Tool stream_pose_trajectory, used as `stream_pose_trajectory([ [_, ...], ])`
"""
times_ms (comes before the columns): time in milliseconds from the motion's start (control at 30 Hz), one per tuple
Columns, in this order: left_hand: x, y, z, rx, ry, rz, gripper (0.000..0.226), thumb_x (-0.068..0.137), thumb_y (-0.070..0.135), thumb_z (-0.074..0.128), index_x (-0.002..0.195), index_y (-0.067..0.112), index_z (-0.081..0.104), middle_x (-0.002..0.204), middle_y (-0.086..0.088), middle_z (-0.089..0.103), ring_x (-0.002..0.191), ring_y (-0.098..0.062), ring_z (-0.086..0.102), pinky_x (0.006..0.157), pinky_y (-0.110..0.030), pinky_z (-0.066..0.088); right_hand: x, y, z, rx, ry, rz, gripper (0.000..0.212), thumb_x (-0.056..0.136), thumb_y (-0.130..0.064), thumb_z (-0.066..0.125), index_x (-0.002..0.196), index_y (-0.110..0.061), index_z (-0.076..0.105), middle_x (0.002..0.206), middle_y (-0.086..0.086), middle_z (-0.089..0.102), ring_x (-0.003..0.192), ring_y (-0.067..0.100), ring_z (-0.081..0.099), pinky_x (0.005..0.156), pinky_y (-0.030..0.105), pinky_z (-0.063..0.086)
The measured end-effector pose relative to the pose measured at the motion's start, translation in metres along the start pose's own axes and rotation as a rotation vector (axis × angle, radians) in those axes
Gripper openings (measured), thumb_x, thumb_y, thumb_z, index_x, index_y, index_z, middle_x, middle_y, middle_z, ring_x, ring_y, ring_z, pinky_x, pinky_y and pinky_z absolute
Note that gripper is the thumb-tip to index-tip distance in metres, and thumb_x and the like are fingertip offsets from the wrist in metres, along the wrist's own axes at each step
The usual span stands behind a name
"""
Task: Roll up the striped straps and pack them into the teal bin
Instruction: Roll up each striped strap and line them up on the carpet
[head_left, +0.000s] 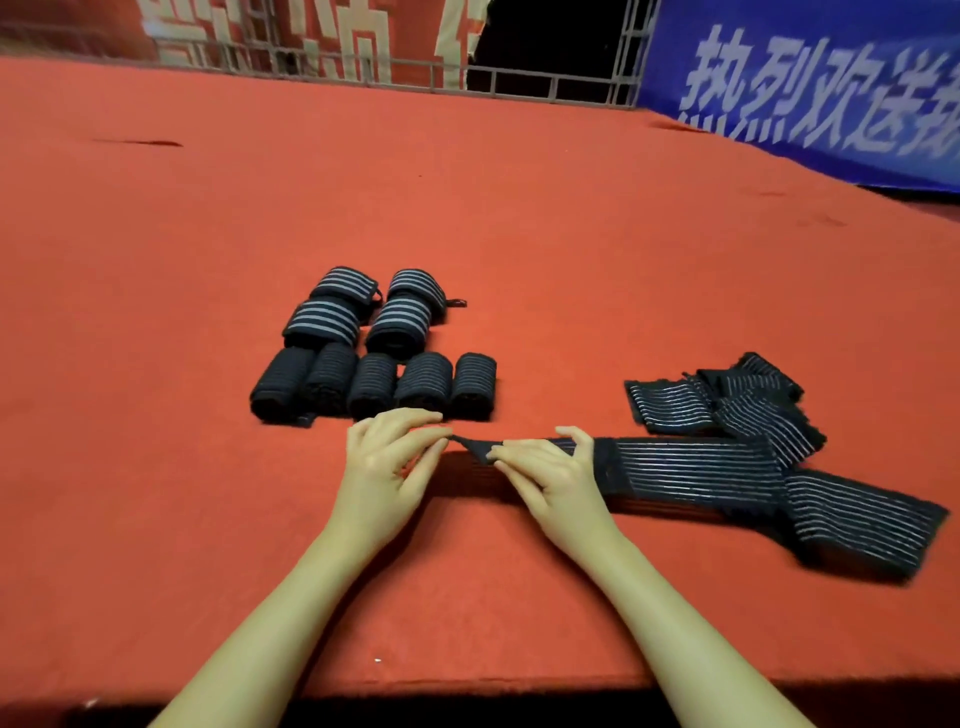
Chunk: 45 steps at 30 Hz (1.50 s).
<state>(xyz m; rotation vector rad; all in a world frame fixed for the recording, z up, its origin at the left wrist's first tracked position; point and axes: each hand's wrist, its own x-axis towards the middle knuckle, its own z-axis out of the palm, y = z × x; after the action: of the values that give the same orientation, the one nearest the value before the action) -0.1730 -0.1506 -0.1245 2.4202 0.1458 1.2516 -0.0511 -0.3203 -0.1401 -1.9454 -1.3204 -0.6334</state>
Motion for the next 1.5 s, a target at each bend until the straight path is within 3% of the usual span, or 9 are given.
stream_pose_trajectory([
  [367, -0.031, -0.02, -0.04, 0.161, -0.24, 0.033, 0.026, 0.089, 0.033, 0.052, 0.09, 0.018, 0.073, 0.102, 0.005, 0.071, 0.092, -0.015, 0.065, 0.084, -0.032, 0.038, 0.004, -0.032, 0.029, 0.121, -0.333, -0.037, 0.033, 0.091, -0.048, 0.047, 0.102, -0.029, 0.071, 0.109, -0.017, 0.069, 0.108, -0.002, 0.056, 0.097, 0.032, 0.022],
  [567, -0.014, -0.006, -0.027, 0.263, -0.324, 0.066, 0.029, 0.089, 0.037, 0.049, 0.085, 0.018, 0.072, 0.091, 0.008, 0.07, 0.082, -0.015, 0.064, 0.078, -0.034, 0.039, 0.009, -0.006, -0.009, -0.066, -0.104, 0.009, 0.025, 0.091, -0.03, 0.047, 0.099, -0.023, 0.07, 0.102, -0.014, 0.068, 0.1, 0.007, 0.055, 0.084, 0.029, 0.021],
  [700, -0.001, 0.017, 0.003, 0.247, -0.39, 0.071, 0.03, 0.088, 0.036, 0.046, 0.085, 0.018, 0.071, 0.09, 0.006, 0.07, 0.079, -0.019, 0.064, 0.076, -0.035, 0.037, -0.006, 0.024, -0.042, -0.321, 0.014, 0.049, 0.028, 0.085, -0.022, 0.047, 0.101, -0.019, 0.071, 0.108, -0.007, 0.068, 0.109, 0.012, 0.052, 0.086, 0.035, 0.021],
  [867, 0.009, 0.051, 0.046, 0.17, -0.475, 0.08, 0.032, 0.088, 0.037, 0.044, 0.09, 0.019, 0.07, 0.094, 0.006, 0.07, 0.084, -0.019, 0.065, 0.078, -0.032, 0.037, -0.02, 0.063, -0.076, -0.557, -0.089, 0.279, 0.044, 0.09, -0.035, 0.037, 0.117, -0.015, 0.066, 0.13, 0.002, 0.061, 0.131, 0.02, 0.046, 0.102, 0.045, 0.018],
  [1000, 0.02, 0.087, 0.085, 0.075, -0.506, 0.063, 0.045, 0.088, 0.04, 0.034, 0.109, 0.018, 0.067, 0.113, 0.002, 0.066, 0.105, -0.021, 0.059, 0.088, -0.035, 0.04, -0.039, 0.088, -0.096, -0.435, -0.255, 0.476, 0.066, 0.088, -0.057, 0.016, 0.14, -0.029, 0.046, 0.15, -0.01, 0.04, 0.145, 0.01, 0.022, 0.11, 0.038, -0.003],
  [1100, 0.039, 0.112, 0.112, -0.005, -0.581, -0.009, 0.049, 0.094, 0.039, 0.03, 0.132, 0.017, 0.053, 0.136, 0.001, 0.052, 0.127, -0.019, 0.042, 0.1, -0.036, 0.027, -0.049, 0.096, -0.102, -0.313, -0.234, 0.547, 0.07, 0.086, -0.06, 0.014, 0.146, -0.031, 0.033, 0.153, -0.015, 0.031, 0.142, -0.002, 0.013, 0.11, 0.032, -0.007],
  [1200, 0.05, 0.129, 0.141, -0.038, -0.67, -0.069, 0.04, 0.101, 0.03, 0.036, 0.14, 0.019, 0.042, 0.142, 0.002, 0.045, 0.13, -0.02, 0.035, 0.102, -0.036, 0.02, -0.054, 0.097, -0.105, -0.144, -0.16, 0.637, 0.062, 0.086, -0.054, 0.018, 0.145, -0.038, 0.028, 0.151, -0.017, 0.031, 0.136, -0.012, 0.015, 0.108, 0.024, -0.005],
  [1333, 0.046, 0.141, 0.172, -0.067, -0.73, -0.177, 0.038, 0.1, 0.033, 0.041, 0.136, 0.022, 0.048, 0.127, -0.002, 0.05, 0.119, -0.023, 0.039, 0.095, -0.034, 0.022, -0.053, 0.099, -0.109, -0.003, -0.131, 0.741, 0.048, 0.089, -0.039, 0.023, 0.137, -0.044, 0.029, 0.147, -0.02, 0.034, 0.128, -0.021, 0.017, 0.106, 0.019, -0.003],
  [1500, 0.046, 0.139, 0.181, -0.172, -0.445, -0.256, 0.014, 0.095, 0.024, 0.055, 0.103, 0.019, 0.065, 0.101, 0.002, 0.054, 0.102, -0.02, 0.043, 0.075, -0.029, 0.016, -0.049, 0.108, -0.114, 0.047, -0.191, 0.684, 0.042, 0.093, -0.04, 0.018, 0.133, -0.05, 0.026, 0.141, -0.032, 0.028, 0.125, -0.032, 0.007, 0.112, 0.023, -0.011],
])
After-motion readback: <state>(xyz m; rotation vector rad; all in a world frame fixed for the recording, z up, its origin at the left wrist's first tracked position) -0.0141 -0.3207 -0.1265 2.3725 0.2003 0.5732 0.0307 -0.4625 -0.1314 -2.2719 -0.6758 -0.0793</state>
